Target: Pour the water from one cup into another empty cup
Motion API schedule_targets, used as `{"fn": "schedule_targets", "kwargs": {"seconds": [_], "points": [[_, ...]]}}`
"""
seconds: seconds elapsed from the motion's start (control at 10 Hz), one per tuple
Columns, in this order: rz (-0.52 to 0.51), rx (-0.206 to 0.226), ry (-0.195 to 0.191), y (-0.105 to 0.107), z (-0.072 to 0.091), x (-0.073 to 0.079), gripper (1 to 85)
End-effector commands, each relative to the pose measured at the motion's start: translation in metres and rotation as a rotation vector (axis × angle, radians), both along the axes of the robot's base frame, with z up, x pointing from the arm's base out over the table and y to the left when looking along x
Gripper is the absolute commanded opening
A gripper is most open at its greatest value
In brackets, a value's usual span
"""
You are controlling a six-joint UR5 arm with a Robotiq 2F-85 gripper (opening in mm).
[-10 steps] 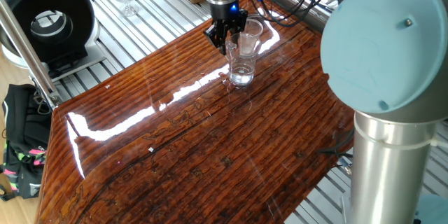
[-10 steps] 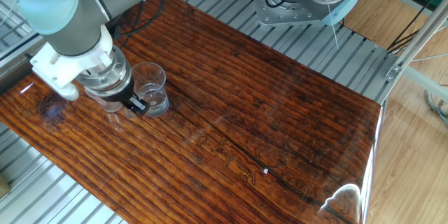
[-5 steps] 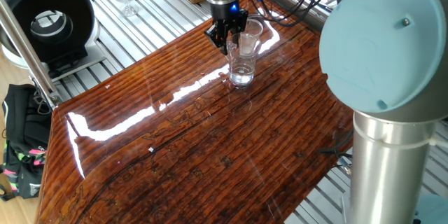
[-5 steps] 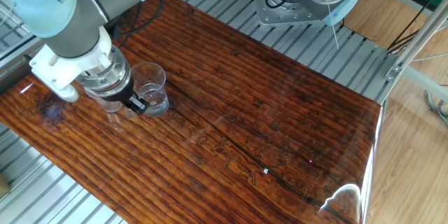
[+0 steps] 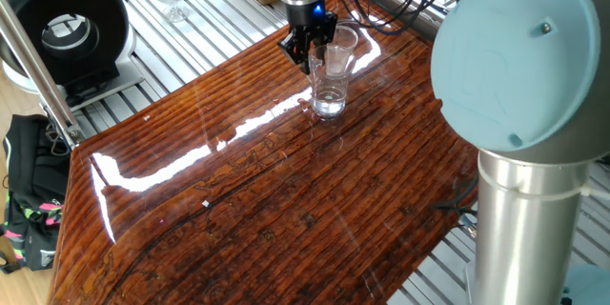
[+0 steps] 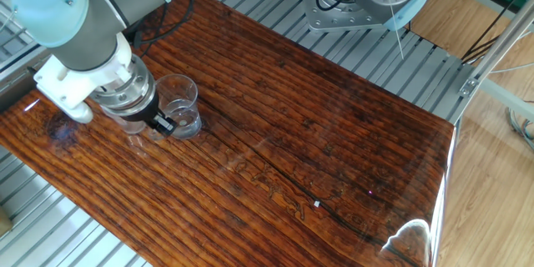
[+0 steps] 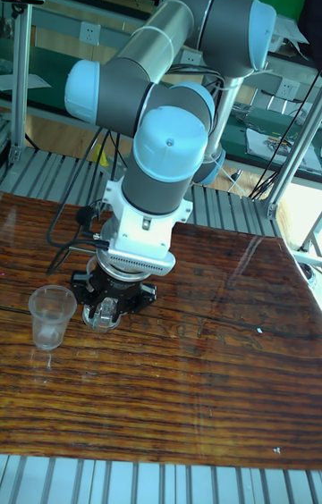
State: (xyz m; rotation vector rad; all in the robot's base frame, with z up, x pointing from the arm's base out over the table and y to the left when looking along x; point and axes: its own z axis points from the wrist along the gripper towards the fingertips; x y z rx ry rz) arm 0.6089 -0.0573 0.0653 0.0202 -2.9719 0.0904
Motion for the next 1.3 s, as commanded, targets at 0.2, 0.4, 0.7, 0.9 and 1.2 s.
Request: {"fn": "schedule_targets", "kwargs": {"seconds": [0.2, 0.4, 0.7, 0.9, 1.2], "points": [[-0.002, 0.010, 0.009, 0.0023, 0.0012, -0.0021, 38.7], [0.008, 0.011, 0.007, 0.0024, 0.0016, -0.0002, 38.7], [0.017, 0.005, 0.006, 0.0009, 0.0018, 0.0030, 38.0], [0.018, 0.008, 0.004, 0.0011, 0.0003, 0.0052, 37.7], [0.018, 0.008, 0.010, 0.0029, -0.0028, 0.0041, 36.7]]}}
